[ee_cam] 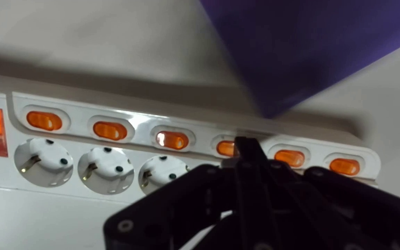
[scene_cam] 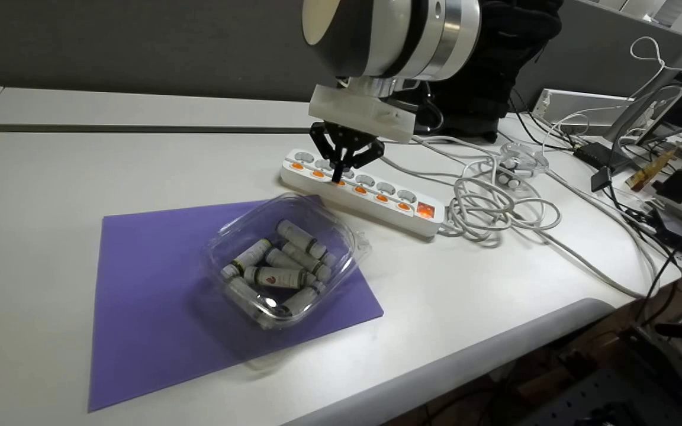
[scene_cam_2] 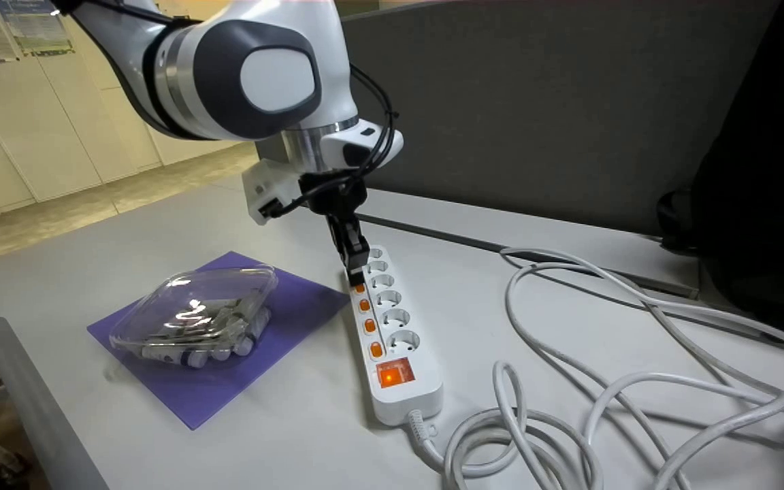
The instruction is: Switch on the third switch from the left
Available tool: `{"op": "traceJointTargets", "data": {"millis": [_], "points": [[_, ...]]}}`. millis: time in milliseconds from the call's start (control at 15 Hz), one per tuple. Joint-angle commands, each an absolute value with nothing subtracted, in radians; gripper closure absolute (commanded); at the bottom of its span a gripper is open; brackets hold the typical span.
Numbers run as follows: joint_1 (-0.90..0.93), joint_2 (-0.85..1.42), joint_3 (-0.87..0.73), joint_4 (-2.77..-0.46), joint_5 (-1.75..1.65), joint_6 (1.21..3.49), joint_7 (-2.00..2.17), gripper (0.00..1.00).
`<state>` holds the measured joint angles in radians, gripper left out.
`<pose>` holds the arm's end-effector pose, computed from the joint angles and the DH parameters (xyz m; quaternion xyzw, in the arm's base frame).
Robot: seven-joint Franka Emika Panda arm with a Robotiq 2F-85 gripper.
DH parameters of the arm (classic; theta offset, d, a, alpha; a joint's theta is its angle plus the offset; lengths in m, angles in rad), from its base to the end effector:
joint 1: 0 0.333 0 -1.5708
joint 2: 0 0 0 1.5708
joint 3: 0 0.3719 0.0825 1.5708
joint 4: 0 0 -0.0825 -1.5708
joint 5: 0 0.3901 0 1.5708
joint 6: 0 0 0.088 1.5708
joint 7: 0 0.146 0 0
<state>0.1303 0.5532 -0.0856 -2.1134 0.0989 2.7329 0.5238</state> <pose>0.6146 0.0252 0.1583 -0.9613 0.2734 -0.0338 0.0088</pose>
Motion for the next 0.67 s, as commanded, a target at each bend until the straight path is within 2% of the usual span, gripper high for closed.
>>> {"op": "traceJointTargets", "data": {"millis": [0, 600], "points": [[0.149, 0.589, -0.104, -2.07, 0.105, 2.71, 0.525, 1.0], [0.158, 0.613, -0.102, -2.034, 0.106, 2.657, 0.521, 1.0]]}}
